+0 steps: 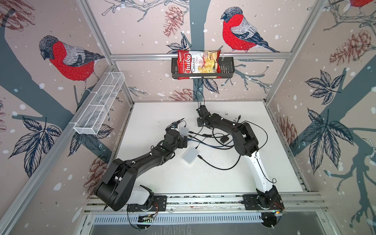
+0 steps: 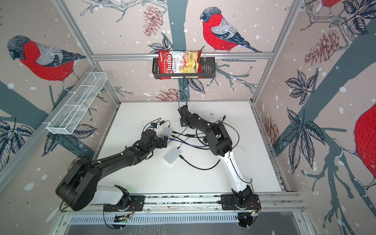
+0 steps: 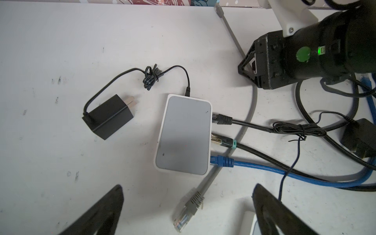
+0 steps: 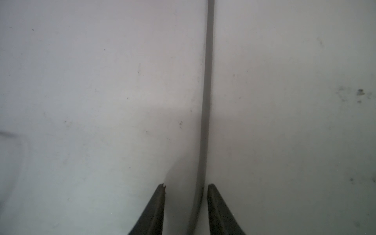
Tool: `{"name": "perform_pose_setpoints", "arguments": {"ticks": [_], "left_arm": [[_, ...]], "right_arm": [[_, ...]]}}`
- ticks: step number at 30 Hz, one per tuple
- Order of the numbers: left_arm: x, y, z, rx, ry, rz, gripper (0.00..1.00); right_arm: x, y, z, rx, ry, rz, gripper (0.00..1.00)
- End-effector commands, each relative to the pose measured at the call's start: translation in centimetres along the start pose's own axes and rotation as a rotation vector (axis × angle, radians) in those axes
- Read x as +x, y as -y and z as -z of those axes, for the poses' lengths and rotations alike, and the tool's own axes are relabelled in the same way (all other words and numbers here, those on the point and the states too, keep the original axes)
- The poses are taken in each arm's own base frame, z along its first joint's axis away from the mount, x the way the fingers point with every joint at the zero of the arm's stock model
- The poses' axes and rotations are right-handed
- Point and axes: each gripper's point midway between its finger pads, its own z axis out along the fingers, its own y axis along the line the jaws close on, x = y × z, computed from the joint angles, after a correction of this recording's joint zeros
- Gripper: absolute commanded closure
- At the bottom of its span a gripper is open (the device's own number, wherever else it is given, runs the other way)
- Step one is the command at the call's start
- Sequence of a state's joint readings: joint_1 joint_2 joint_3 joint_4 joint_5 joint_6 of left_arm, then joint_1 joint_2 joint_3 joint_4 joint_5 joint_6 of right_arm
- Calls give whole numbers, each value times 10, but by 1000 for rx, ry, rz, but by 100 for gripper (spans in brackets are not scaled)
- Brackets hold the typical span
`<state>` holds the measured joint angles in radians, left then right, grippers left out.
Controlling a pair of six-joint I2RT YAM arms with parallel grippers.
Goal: Insert the plug into the switch port
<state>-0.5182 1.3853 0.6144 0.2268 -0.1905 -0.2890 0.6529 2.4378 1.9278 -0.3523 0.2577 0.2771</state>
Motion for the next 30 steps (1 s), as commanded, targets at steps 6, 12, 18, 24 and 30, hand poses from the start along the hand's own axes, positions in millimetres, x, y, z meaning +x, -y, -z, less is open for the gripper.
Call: {"name": "perform_pose_setpoints", "arguments": {"ticks": [6,12,18,24,30], "left_arm": [[-4,-3,-1,-12,17,4,3],[-3,-1,-2,-2,13,4,2],[0,-2,-3,-3,4,3,3],[3,-4,-1,-11,1,3,3],[5,-8,1,-23,2,4,2]], "right_arm": [[38,18,-6,81,-135,77,74],[41,28,-6,97,-147,66,90],[28,44,-4,102,-106,-4,97],[1,67,13,187,-11,-8,99],[-15,94,28,342,43,52,99]]}}
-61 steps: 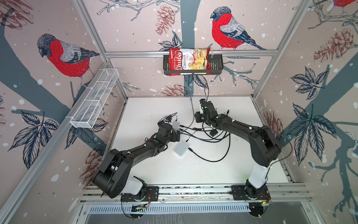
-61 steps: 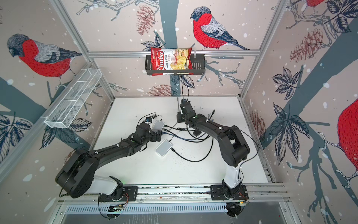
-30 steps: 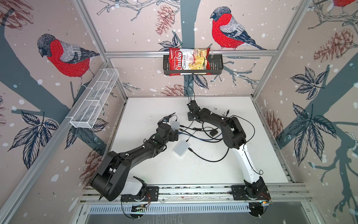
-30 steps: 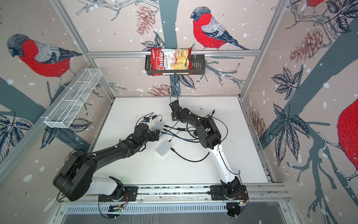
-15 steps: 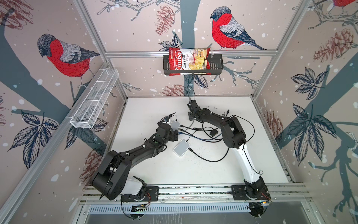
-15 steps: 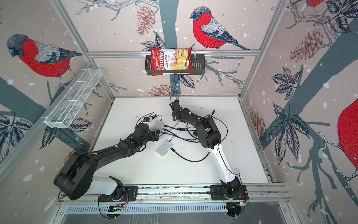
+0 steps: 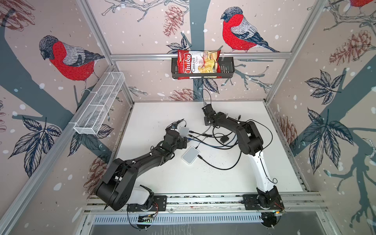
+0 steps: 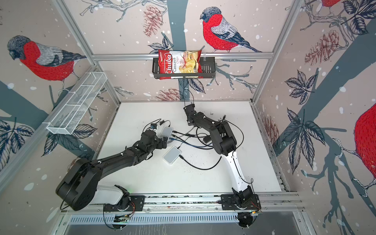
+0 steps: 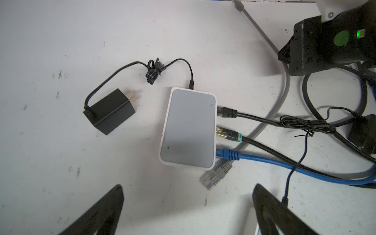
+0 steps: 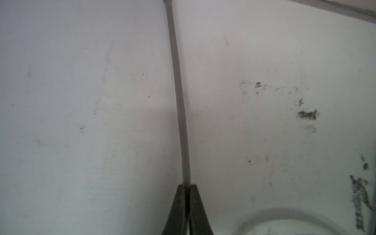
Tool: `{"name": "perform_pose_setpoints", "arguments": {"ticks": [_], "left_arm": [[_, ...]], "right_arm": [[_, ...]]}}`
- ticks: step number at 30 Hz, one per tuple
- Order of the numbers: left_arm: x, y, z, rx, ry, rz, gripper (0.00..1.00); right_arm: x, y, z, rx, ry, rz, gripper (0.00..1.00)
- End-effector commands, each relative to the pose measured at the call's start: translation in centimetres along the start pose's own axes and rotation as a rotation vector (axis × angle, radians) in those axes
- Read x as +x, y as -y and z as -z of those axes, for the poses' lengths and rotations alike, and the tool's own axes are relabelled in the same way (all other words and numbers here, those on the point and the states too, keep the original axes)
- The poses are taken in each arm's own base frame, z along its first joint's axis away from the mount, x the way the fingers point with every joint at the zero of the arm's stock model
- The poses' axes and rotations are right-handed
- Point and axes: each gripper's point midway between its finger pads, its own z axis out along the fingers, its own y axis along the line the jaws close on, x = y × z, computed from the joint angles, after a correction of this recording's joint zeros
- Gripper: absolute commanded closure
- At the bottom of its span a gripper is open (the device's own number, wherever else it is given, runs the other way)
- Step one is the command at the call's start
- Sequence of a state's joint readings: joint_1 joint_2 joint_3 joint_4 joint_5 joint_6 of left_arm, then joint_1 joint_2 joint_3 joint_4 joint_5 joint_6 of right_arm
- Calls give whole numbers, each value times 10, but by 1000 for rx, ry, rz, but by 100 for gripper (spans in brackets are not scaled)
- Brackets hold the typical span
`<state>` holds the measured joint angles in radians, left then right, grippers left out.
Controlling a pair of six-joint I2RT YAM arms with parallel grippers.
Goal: Insert the plug into the switch port
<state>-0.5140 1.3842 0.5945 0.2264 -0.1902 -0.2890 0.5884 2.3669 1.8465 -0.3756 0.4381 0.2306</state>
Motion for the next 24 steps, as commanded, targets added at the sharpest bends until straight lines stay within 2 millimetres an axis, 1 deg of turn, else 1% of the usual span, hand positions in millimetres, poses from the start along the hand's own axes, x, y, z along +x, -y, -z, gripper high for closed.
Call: {"name": "perform_pose_setpoints", "arguments": {"ticks": [1,3,6,10,14,21,24], "left_arm": [[-4,-3,1,-13,20,4,2],[-4,-4,1,-16,20,5,2],[-5,-4,1,-14,21,5,3],[-4,-4,0,-12,21,5,2],[-2,-4,-2,-15,16,6,2],[0,-5,-4,-17,10,10,3],[-1,-6,-4,-18,12,9,2]], "right_arm": [[-14,26,13,131,52,47,99],[-21,34,23,162,82,54,99],[-32,40,37,180,124,65,100],[-49,39,61,158,194,92,99],[-62,39,81,184,248,122,100],[-85,49,105,214,310,107,100],[-98,50,120,200,349,100,100]]}}
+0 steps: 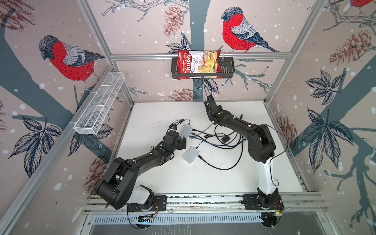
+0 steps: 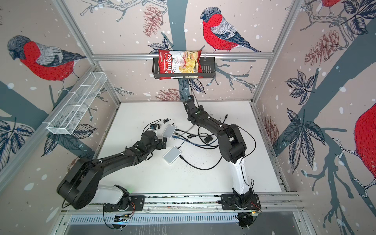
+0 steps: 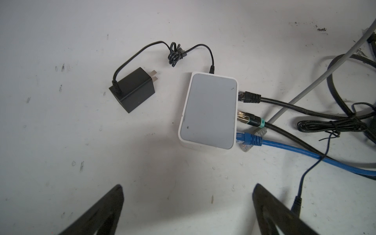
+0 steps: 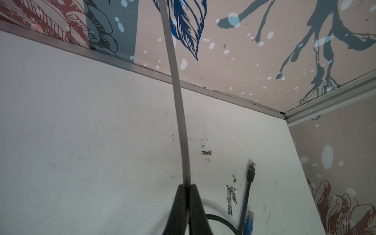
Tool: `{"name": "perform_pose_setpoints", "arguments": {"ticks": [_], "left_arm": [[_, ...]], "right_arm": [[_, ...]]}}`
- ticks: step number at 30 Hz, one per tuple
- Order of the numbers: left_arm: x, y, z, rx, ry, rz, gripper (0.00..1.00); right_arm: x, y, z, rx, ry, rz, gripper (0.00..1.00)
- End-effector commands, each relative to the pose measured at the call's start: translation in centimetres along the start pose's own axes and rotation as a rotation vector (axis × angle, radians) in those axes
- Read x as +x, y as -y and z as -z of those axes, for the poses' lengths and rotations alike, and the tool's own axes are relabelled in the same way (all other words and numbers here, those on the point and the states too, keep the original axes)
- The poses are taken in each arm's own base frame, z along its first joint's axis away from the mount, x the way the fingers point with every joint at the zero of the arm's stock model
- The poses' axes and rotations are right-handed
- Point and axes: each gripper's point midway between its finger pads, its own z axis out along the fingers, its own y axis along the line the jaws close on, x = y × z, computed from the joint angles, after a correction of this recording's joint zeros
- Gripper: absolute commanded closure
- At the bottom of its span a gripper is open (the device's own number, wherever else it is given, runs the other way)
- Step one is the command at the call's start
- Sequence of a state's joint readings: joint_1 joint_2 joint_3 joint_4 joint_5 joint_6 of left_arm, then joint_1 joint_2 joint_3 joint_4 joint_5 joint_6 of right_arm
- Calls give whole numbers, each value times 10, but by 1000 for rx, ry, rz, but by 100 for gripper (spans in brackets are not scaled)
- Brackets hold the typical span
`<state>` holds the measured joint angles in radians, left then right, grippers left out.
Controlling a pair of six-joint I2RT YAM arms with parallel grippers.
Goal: Insert the plug into the switch port
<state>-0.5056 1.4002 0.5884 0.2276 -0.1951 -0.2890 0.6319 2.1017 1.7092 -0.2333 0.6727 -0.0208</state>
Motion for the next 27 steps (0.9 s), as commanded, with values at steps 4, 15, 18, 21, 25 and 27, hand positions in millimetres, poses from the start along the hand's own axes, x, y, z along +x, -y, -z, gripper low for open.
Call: {"name": "perform_pose_setpoints", "arguments": {"ticks": [4,15,18,21,25,27], "left_arm": [[-7,0,0,1,29,8,3],[-11,2,-2,11,34,7,3],[-11,3,-3,11,33,6,3],[-10,2,-3,10,31,7,3],[-10,2,-3,7,32,8,3],[-9,2,-3,10,30,9,3]], "right_arm": [[-43,24,22,42,110,-52,100],[-58,18,52,4,207,-39,100],[-57,22,50,18,203,-42,99],[-56,21,48,15,198,-42,99],[-54,20,47,0,193,-51,99],[-51,14,44,-27,182,-51,99]]}}
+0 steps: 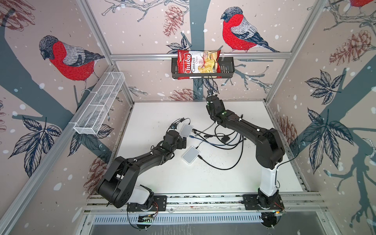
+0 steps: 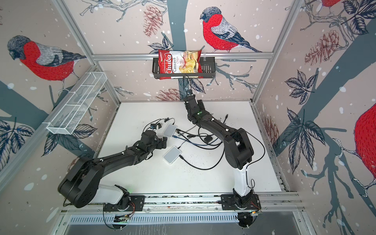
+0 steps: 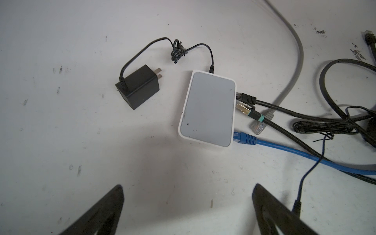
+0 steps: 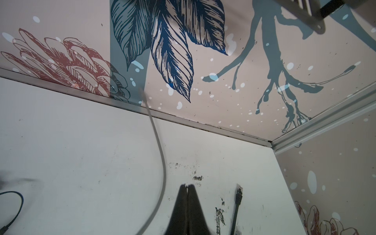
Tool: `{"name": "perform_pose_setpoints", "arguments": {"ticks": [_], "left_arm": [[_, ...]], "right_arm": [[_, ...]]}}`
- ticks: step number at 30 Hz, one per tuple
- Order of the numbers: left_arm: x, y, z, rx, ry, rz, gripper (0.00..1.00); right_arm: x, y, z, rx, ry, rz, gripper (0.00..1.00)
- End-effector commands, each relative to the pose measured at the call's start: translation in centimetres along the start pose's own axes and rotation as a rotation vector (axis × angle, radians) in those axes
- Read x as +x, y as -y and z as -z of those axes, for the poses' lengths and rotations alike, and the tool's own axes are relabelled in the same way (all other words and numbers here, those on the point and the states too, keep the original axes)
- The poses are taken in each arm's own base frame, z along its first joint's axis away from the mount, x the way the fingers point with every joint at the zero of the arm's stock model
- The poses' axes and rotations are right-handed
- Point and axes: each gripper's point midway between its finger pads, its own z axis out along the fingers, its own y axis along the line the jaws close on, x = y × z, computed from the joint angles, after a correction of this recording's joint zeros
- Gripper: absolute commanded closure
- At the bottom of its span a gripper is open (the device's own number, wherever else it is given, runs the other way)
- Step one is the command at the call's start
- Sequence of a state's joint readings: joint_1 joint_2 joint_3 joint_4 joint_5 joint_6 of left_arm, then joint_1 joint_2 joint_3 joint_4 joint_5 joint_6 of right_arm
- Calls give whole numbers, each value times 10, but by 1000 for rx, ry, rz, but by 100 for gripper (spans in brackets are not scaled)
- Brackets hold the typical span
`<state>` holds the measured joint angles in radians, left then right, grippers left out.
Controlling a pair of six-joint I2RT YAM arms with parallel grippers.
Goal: Insert the plug into the switch port
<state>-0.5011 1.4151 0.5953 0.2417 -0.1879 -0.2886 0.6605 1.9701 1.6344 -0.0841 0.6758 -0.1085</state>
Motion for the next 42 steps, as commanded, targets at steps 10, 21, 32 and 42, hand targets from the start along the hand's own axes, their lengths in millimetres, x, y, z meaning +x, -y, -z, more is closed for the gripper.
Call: {"name": "perform_pose_setpoints", "arguments": {"ticks": [10,21,32,42], "left_arm": [[-7,1,-2,2,19,6,3],[-6,2,-5,4,13,7,3],[-2,-2,-2,-14,8,2,3],[-1,-2,-3,-9,6,0,3]], "right_arm": [[81,-50,-39,-236,-289,-124,70],[159,-56,-84,-278,-504,-314,59],[193,-58,-109,-193,-587,-279,68],[188,-25,-103,-104,-500,-386,99]]}}
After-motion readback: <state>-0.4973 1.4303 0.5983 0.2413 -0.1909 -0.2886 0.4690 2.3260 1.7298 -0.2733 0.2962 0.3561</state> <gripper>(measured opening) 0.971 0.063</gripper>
